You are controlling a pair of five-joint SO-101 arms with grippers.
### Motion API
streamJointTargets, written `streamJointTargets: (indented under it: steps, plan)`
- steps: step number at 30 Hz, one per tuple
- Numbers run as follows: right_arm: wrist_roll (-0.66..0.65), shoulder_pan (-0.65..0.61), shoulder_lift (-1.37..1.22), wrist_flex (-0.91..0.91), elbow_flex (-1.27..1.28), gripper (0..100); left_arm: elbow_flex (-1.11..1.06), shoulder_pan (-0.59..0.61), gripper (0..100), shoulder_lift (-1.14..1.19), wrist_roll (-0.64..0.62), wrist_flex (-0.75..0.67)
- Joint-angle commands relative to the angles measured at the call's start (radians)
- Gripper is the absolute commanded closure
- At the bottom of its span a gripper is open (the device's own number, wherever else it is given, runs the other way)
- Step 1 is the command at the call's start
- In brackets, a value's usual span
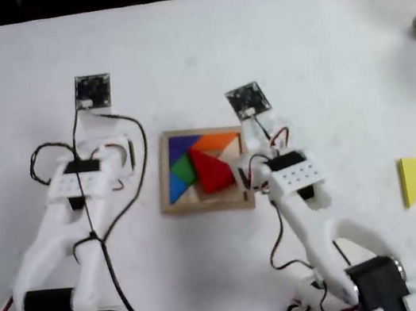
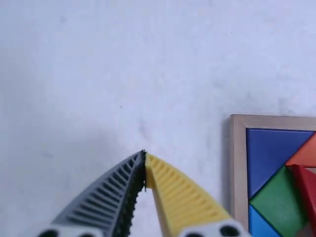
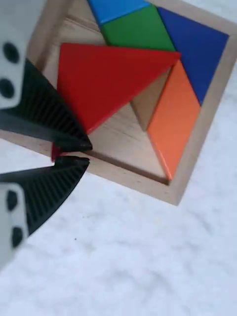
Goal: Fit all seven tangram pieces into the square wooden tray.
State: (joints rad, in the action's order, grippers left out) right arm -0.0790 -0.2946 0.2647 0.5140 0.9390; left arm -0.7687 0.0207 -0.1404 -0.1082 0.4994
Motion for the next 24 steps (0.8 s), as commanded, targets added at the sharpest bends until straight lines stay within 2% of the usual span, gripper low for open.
streamJointTargets:
  steps: [1, 6, 14, 19, 24]
  plan:
    - [0.012, -0.019, -0.047, -0.162, -0.063, 98.1, 0.003, -0.022, 98, -0.048, -0.011, -0.034]
    - [0.015, -0.070, -0.197, -0.174, -0.192, 98.1, 0.003, -0.018, 98, -0.048, -0.011, -0.034]
    - [0.009, -0.027, -0.265, 0.133, -0.362, 98.1, 0.003, -0.018, 98, -0.048, -0.011, -0.034]
    - [0.009, 0.036, -0.251, 0.222, -0.373, 98.1, 0.005, -0.018, 98, -0.048, -0.009, -0.034]
    - [0.008, 0.030, -0.246, 0.346, -0.371, 98.1, 0.005, -0.018, 98, -0.048, -0.009, -0.034]
